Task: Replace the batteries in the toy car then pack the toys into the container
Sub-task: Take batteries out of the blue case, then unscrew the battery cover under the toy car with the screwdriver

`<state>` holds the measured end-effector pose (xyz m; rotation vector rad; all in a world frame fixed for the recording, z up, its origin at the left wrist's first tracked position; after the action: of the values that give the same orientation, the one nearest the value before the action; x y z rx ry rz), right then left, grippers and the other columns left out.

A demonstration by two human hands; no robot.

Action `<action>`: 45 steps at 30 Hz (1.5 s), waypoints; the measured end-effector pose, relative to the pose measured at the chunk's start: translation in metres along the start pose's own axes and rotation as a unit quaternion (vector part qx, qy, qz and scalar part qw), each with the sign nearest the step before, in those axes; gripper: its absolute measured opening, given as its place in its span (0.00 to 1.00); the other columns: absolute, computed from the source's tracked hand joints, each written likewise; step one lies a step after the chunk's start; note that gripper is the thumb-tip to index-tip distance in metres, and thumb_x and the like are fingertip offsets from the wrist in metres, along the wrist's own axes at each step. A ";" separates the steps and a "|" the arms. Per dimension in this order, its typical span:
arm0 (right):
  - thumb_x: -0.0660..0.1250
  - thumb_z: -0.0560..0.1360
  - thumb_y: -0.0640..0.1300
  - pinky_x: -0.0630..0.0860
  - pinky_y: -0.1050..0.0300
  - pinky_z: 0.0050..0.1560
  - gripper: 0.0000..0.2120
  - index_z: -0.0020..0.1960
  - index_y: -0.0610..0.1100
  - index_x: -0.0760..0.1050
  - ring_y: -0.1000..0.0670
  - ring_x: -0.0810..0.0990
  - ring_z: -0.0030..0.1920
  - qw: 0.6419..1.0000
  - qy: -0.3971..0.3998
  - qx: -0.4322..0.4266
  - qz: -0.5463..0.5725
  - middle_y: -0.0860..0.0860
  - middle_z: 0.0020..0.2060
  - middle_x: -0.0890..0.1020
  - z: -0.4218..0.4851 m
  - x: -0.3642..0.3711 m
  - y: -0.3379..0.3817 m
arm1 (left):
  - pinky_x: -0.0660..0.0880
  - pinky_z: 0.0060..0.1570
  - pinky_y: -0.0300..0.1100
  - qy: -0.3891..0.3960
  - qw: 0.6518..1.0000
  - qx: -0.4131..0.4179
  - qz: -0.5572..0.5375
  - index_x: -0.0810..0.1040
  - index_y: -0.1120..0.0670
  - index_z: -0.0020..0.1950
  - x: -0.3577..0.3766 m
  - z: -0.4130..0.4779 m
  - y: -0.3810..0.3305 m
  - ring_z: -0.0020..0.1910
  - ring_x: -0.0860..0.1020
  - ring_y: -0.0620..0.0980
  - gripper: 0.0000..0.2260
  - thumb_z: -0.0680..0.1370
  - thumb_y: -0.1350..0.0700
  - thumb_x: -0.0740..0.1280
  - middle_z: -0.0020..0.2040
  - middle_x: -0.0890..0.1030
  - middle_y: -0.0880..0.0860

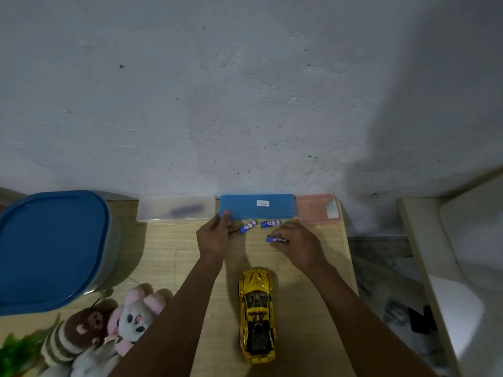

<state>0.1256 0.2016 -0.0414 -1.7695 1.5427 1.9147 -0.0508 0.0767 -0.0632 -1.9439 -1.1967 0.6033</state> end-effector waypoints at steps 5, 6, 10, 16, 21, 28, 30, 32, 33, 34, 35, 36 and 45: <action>0.76 0.69 0.46 0.73 0.60 0.43 0.10 0.51 0.48 0.83 0.50 0.81 0.47 0.986 -0.101 -0.065 -0.116 0.52 0.47 0.83 0.006 -0.007 0.019 | 0.81 0.36 0.33 -0.002 1.000 -0.003 0.002 0.78 0.62 0.64 0.000 0.002 0.000 0.38 0.83 0.48 0.16 0.78 0.56 0.70 0.40 0.83 0.53; 0.77 0.69 0.47 0.74 0.58 0.45 0.12 0.51 0.48 0.83 0.49 0.81 0.47 0.976 -0.133 -0.086 -0.150 0.52 0.47 0.82 0.005 -0.012 0.024 | 0.81 0.36 0.33 -0.001 1.000 -0.003 0.003 0.77 0.62 0.65 0.000 0.003 0.001 0.38 0.83 0.47 0.17 0.78 0.57 0.70 0.40 0.83 0.52; 0.74 0.71 0.51 0.76 0.50 0.55 0.18 0.59 0.47 0.80 0.47 0.79 0.58 0.955 -0.182 -0.098 -0.212 0.49 0.58 0.81 0.010 -0.026 0.030 | 0.81 0.35 0.33 -0.001 1.000 0.000 -0.005 0.78 0.63 0.65 0.000 0.005 0.003 0.32 0.83 0.43 0.16 0.78 0.59 0.70 0.39 0.84 0.52; 0.75 0.71 0.45 0.77 0.49 0.59 0.17 0.59 0.46 0.82 0.45 0.80 0.61 0.964 -0.155 -0.083 -0.197 0.46 0.61 0.81 0.025 -0.018 0.023 | 0.82 0.40 0.37 -0.006 1.000 -0.010 -0.011 0.79 0.62 0.62 -0.002 0.008 0.007 0.34 0.84 0.46 0.15 0.77 0.59 0.71 0.38 0.84 0.53; 0.72 0.75 0.45 0.76 0.48 0.62 0.16 0.62 0.46 0.80 0.45 0.76 0.66 0.976 -0.141 -0.047 -0.161 0.47 0.64 0.79 0.024 -0.013 0.021 | 0.82 0.41 0.38 -0.010 1.000 -0.005 -0.011 0.80 0.62 0.61 -0.001 0.008 0.008 0.36 0.83 0.48 0.14 0.77 0.58 0.71 0.38 0.84 0.53; 0.71 0.75 0.49 0.72 0.47 0.66 0.17 0.62 0.44 0.80 0.45 0.75 0.66 0.975 -0.131 -0.026 -0.178 0.46 0.64 0.78 0.026 -0.014 0.026 | 0.81 0.39 0.37 -0.009 0.999 -0.037 -0.007 0.81 0.61 0.59 -0.006 0.002 0.006 0.41 0.84 0.50 0.14 0.76 0.55 0.72 0.42 0.85 0.56; 0.69 0.74 0.51 0.70 0.45 0.66 0.17 0.60 0.45 0.81 0.44 0.77 0.63 0.972 -0.150 -0.019 -0.179 0.46 0.62 0.80 0.024 -0.017 0.028 | 0.80 0.44 0.40 -0.023 0.997 -0.034 0.073 0.83 0.56 0.49 -0.019 -0.001 0.000 0.42 0.83 0.49 0.11 0.76 0.48 0.72 0.41 0.85 0.55; 0.66 0.74 0.52 0.71 0.44 0.65 0.17 0.58 0.45 0.81 0.44 0.78 0.60 0.971 -0.171 -0.034 -0.165 0.47 0.59 0.81 0.023 -0.021 0.040 | 0.79 0.48 0.44 -0.044 0.982 0.028 0.184 0.84 0.56 0.47 -0.042 -0.001 -0.015 0.45 0.83 0.50 0.15 0.75 0.44 0.71 0.41 0.84 0.53; 0.65 0.74 0.52 0.72 0.44 0.64 0.17 0.58 0.45 0.81 0.45 0.78 0.59 0.972 -0.174 -0.048 -0.154 0.48 0.58 0.81 0.024 -0.021 0.050 | 0.77 0.48 0.44 -0.065 0.970 0.070 0.222 0.84 0.57 0.49 -0.056 0.000 -0.025 0.47 0.82 0.51 0.17 0.75 0.43 0.71 0.43 0.84 0.53; 0.65 0.74 0.51 0.74 0.45 0.62 0.17 0.57 0.45 0.81 0.44 0.78 0.57 0.973 -0.172 -0.065 -0.137 0.48 0.57 0.81 0.027 -0.019 0.061 | 0.75 0.48 0.43 -0.090 0.957 0.110 0.252 0.83 0.57 0.54 -0.070 -0.001 -0.037 0.50 0.81 0.53 0.18 0.74 0.44 0.73 0.47 0.83 0.54; 0.65 0.74 0.50 0.75 0.46 0.59 0.16 0.57 0.44 0.82 0.44 0.78 0.57 0.976 -0.165 -0.084 -0.118 0.48 0.57 0.81 0.030 -0.015 0.075 | 0.73 0.49 0.43 -0.113 0.943 0.135 0.281 0.80 0.57 0.59 -0.084 0.001 -0.046 0.53 0.80 0.55 0.22 0.73 0.45 0.74 0.53 0.81 0.55; 0.66 0.74 0.49 0.76 0.47 0.57 0.15 0.57 0.44 0.82 0.44 0.79 0.56 0.977 -0.155 -0.106 -0.102 0.47 0.57 0.81 0.035 -0.009 0.090 | 0.73 0.52 0.45 -0.133 0.932 0.143 0.306 0.76 0.58 0.65 -0.095 0.004 -0.054 0.58 0.78 0.56 0.27 0.71 0.46 0.76 0.60 0.77 0.58; 0.67 0.71 0.41 0.73 0.46 0.58 0.22 0.65 0.42 0.74 0.43 0.74 0.63 0.963 0.060 -0.210 -0.161 0.45 0.64 0.75 0.081 0.081 0.211 | 0.74 0.45 0.41 -0.058 0.924 0.107 0.364 0.77 0.62 0.60 -0.144 0.079 -0.076 0.53 0.80 0.54 0.24 0.68 0.58 0.80 0.55 0.81 0.57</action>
<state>-0.0950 0.1154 0.0001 -2.1714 0.8365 2.1023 -0.2124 -0.0033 -0.0489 -2.1540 -0.4013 1.1845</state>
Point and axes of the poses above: each hand's wrist, its own z-axis towards the middle knuckle, its own x-axis out of the palm, y = z × x, the point moved 9 cm from there along z, towards the middle knuckle
